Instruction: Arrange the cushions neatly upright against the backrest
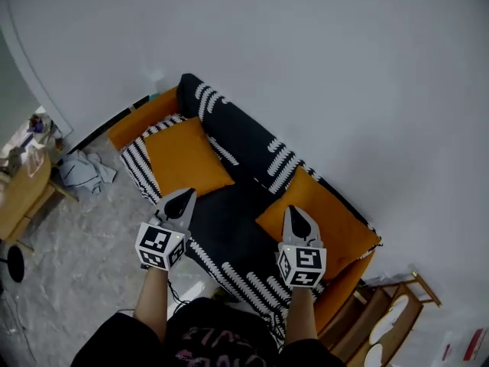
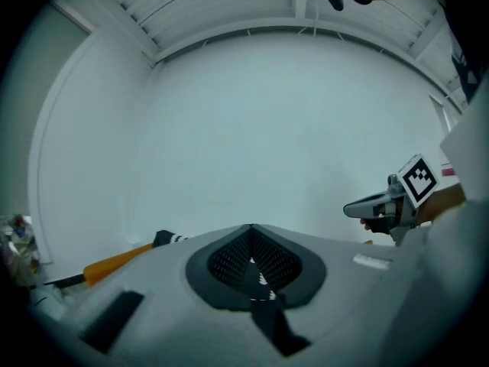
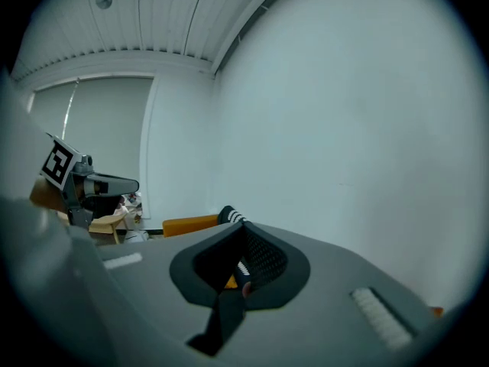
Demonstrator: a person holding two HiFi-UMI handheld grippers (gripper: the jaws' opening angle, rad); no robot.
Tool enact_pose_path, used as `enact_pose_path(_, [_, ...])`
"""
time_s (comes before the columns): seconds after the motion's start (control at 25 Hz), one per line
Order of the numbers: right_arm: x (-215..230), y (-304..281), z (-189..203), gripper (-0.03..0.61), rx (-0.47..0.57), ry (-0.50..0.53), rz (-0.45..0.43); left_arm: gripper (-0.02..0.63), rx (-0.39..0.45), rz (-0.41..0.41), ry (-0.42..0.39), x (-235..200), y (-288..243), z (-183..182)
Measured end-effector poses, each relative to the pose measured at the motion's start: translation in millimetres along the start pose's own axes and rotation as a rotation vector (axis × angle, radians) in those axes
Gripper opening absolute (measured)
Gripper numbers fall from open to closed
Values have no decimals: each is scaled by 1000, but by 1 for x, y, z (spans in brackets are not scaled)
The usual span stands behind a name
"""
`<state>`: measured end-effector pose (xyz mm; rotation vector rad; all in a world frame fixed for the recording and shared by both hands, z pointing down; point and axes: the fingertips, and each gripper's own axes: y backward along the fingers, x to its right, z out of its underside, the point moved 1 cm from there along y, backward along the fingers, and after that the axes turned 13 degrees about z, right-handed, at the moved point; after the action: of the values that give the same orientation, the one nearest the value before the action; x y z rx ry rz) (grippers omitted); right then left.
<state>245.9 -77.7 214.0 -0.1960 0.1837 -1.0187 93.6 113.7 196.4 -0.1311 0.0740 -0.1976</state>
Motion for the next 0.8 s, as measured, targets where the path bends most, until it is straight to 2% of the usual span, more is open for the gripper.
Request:
enact_pose_path(0.36, [-103,-50,-11,9,16,98,-314,-2,18,-360,92,-50,110,24])
enact_pose_path(0.6, [-142,-61,-9,9,16,113,-441,-2,19,-498,120,-52,153,34])
enact_pose_path(0.8, [-161,-63,-9,9,28,123,-512,-2,24,-568,119,-52,166,32])
